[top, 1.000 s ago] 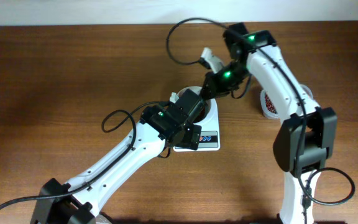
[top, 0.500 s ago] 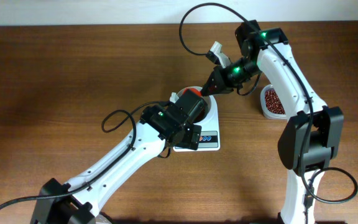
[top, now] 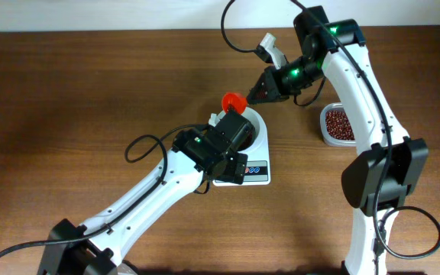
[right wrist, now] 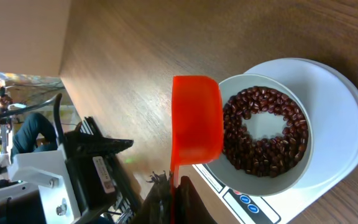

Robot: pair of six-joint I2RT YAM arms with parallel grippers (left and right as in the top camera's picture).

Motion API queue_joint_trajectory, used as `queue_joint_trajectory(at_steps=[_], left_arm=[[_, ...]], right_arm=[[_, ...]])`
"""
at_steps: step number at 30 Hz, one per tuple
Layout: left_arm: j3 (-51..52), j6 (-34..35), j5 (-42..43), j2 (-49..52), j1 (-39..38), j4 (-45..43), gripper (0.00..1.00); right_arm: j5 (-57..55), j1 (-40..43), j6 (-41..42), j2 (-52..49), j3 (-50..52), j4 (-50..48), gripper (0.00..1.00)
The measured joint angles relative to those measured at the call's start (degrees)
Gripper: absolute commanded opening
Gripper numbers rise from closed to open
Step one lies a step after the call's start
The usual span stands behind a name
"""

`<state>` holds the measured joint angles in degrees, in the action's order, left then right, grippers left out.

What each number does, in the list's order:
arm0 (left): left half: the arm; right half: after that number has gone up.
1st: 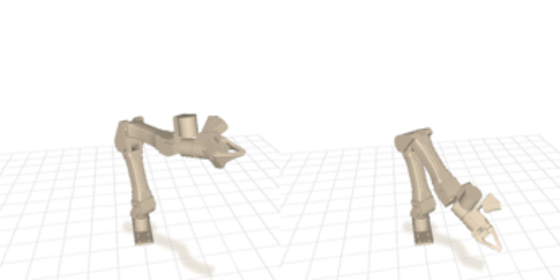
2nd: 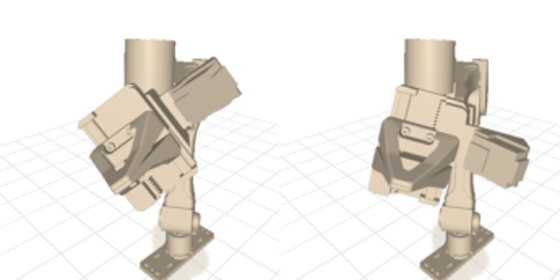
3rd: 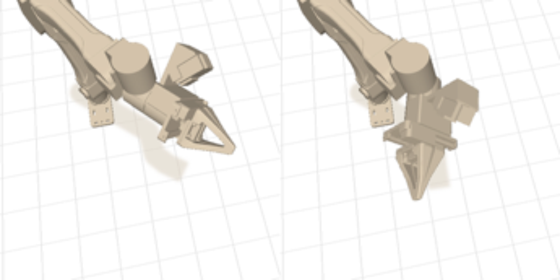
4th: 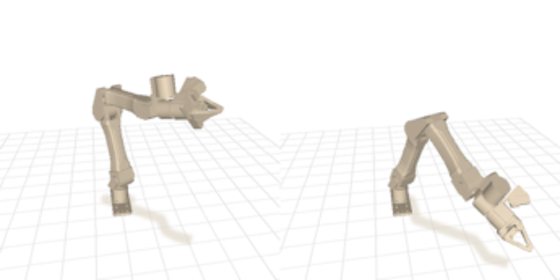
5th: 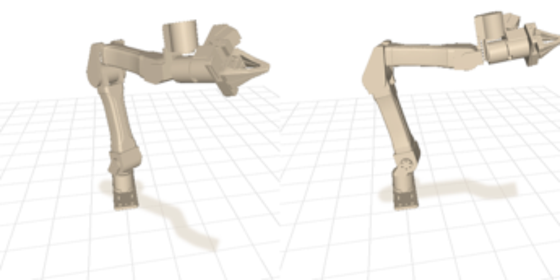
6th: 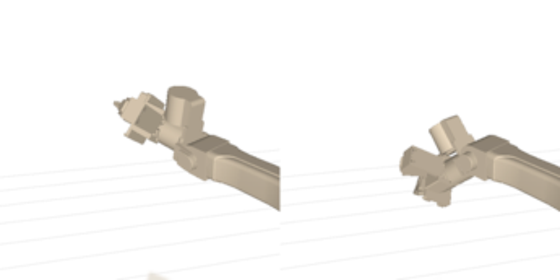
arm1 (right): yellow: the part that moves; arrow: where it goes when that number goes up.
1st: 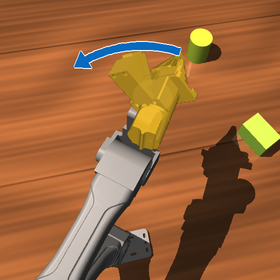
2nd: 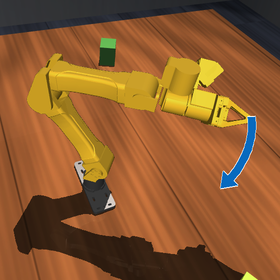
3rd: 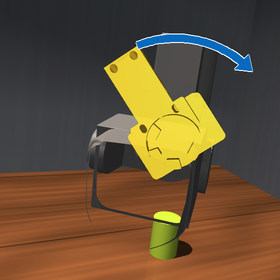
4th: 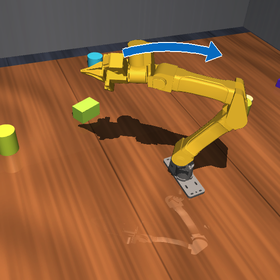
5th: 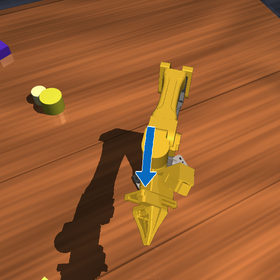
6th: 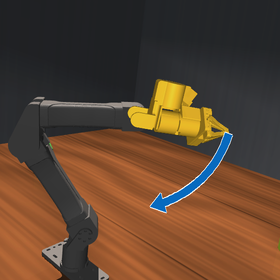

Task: Scoop item into bowl and weigh 50g on scale
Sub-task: 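Pull the scoop back from the bowl with the right gripper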

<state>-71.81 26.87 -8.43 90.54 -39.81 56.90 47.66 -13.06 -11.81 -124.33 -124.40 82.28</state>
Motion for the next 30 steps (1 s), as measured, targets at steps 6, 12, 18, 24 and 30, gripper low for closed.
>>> queue_joint_trajectory(at_steps=[6,12,18,24,30], left_arm=[[0.00,0.00,0.00,0.00,0.00,0.00,0.99],[0.00,0.00,0.00,0.00,0.00,0.00,0.99],[0.00,0.00,-0.02,0.00,0.00,-0.04,0.99],[0.02,0.00,0.00,-0.02,0.00,-0.04,0.99],[0.02,0.00,0.00,0.00,0.00,-0.04,0.99]], right_arm=[[-3.72,0.00,0.02,0.00,0.00,-0.44,0.04],[-4.79,0.00,-0.70,0.00,0.00,-0.66,0.04],[-7.85,0.57,-2.12,0.00,-5.29,4.07,0.04],[-16.37,0.72,-2.32,0.09,-16.48,10.05,0.04],[-20.57,-0.59,-2.32,0.09,-16.72,11.37,0.04]])
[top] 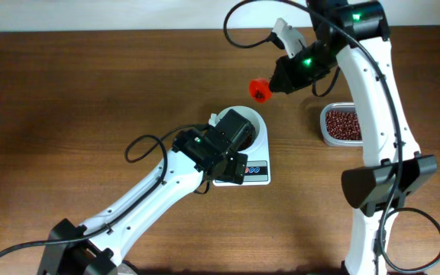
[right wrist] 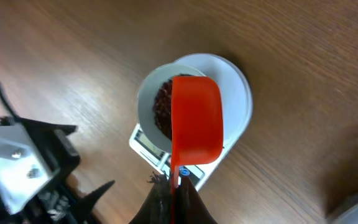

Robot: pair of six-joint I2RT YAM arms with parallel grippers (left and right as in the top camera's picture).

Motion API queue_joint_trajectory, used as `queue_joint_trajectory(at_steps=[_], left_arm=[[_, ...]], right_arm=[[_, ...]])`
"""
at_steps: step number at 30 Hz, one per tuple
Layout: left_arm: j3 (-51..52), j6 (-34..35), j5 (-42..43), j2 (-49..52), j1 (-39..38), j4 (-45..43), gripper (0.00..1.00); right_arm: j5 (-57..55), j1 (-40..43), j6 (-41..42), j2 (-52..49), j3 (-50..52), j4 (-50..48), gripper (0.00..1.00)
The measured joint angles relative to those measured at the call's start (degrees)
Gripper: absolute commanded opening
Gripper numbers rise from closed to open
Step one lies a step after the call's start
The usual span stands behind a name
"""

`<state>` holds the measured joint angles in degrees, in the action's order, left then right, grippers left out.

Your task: Scoop item into bowl and weigh 50g on scale

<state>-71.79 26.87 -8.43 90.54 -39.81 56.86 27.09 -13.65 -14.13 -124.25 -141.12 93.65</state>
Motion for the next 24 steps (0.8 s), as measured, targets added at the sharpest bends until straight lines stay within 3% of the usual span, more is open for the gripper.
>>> queue_joint_trajectory(at_steps=[7,24], left_arm=[[0.00,0.00,0.00,0.00,0.00,0.00,0.99],[0.00,0.00,0.00,0.00,0.00,0.02,0.99]], right_arm=[[-9.64,-6.45,0.72,0.00,0.02,-0.57,0.04],[-16.06,-10.58,5.01,0.00,0.13,-0.79,0.04]])
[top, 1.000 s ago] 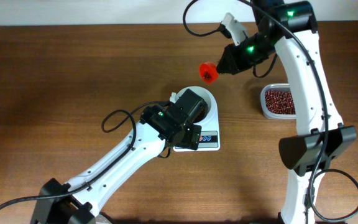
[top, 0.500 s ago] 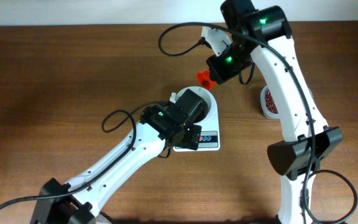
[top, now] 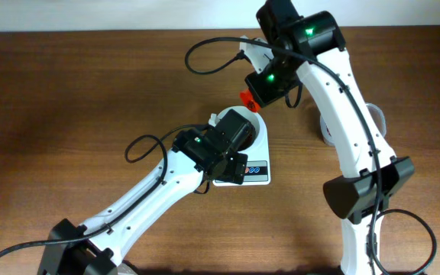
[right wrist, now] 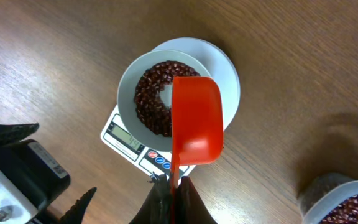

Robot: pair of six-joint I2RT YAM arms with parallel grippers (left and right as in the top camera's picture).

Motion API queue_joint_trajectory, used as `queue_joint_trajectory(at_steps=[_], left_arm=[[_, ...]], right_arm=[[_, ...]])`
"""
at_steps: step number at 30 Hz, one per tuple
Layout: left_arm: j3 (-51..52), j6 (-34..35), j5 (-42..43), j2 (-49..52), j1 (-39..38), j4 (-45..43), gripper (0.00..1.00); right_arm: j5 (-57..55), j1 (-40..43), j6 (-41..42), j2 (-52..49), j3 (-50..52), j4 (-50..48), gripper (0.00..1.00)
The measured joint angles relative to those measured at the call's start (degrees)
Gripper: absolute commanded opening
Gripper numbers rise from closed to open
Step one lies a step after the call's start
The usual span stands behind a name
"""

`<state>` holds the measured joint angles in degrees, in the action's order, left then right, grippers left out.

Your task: Scoop item into bowl and weigh 50g on scale

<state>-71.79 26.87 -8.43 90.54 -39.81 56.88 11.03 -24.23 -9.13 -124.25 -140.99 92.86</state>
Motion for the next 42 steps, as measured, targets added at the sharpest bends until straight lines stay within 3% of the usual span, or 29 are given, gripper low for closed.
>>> queue_joint_trajectory(at_steps=[15,24,42], left_arm=[[0.00,0.00,0.00,0.00,0.00,0.00,0.99],[0.00,0.00,0.00,-0.02,0.00,0.00,0.99],[0.00,0.00,-0.02,-0.02,0.00,0.00,0.99]], right_arm=[[-2.99,-2.97,2.64,0.00,0.00,-0.02,0.04],[5.01,1.88,2.51,0.00,0.00,0.02,0.04],[6.47,2.51,2.49,0.00,0.00,0.15,0.04]])
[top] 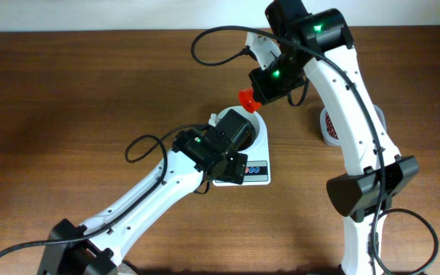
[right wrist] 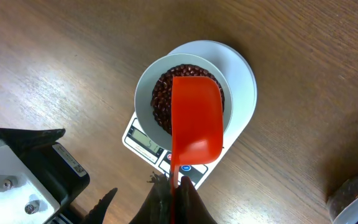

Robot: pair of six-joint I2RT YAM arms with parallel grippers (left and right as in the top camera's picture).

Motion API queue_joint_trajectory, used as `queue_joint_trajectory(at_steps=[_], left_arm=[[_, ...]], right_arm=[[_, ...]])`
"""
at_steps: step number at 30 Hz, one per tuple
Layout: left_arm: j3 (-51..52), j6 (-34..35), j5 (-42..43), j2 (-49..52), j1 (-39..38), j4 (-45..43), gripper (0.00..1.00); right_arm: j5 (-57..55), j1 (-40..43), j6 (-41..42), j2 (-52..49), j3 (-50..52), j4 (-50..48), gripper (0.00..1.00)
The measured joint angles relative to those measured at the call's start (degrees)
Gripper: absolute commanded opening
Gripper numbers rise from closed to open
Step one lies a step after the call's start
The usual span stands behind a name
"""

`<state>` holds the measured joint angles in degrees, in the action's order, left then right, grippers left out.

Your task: Scoop item into bowl and weigh 50g on scale

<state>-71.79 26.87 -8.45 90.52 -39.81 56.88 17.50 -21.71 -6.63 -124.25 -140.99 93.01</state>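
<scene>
A white bowl [right wrist: 146, 93] holding dark red beans [right wrist: 163, 99] stands on the white scale [right wrist: 241, 81], whose display [right wrist: 146, 144] faces the near side. My right gripper [right wrist: 174, 186] is shut on the handle of an orange scoop [right wrist: 194, 118], held above the bowl with its underside towards the camera. In the overhead view the scoop [top: 247, 98] hangs at the scale's far right edge. My left gripper sits over the scale [top: 258, 169] under its black wrist housing [top: 224, 137], its fingers hidden.
A container of red beans [top: 328, 126] stands to the right of the scale, partly behind my right arm; its rim [right wrist: 353, 199] shows at the wrist view's lower right corner. Brown wooden table [top: 90, 92] all around.
My right gripper with the scoop has shifted slightly, so the bowl and scale sit a little further right and up in its view. The left arm has not moved.
The scoop was first held on edge beside the bowl of beans. Then my right arm was raised and drawn back to the right, with the scoop high above the scale. After that it was back over the bowl, where it hangs now.
</scene>
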Motion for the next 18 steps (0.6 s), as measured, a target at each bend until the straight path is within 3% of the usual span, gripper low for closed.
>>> queue_joint_trajectory(at_steps=[7,18], left_arm=[[0.00,0.00,0.02,0.00,0.00,-0.02,0.99],[0.00,0.00,0.02,0.00,0.00,0.00,0.99]], right_arm=[[3.63,6.38,-0.02,0.00,0.00,0.42,0.04],[-0.26,27.32,0.07,0.00,0.11,3.04,0.04]])
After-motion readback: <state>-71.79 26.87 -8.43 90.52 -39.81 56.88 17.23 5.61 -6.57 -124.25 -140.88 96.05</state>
